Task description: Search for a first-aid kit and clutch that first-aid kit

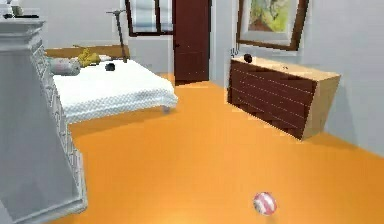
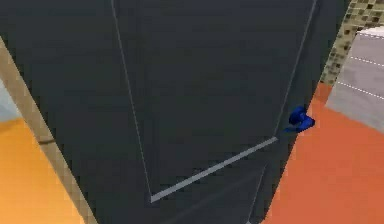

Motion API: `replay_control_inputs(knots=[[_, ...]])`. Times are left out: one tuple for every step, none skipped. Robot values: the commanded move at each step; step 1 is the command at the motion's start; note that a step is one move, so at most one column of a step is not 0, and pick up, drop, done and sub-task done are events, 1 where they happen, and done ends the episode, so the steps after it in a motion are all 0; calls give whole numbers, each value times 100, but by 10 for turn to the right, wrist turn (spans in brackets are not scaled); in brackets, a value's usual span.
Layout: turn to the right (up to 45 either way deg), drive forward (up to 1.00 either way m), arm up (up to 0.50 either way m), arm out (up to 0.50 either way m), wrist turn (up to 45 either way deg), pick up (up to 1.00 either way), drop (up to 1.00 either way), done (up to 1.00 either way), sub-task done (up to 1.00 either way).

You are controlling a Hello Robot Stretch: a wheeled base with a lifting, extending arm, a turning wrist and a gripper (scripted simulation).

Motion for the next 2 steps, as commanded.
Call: replay_control_inputs(knots=[[0, 100, 0, 0, 0, 0, 0, 0, 0], [30, 0, 0, 0, 0, 0, 0, 0, 0]])
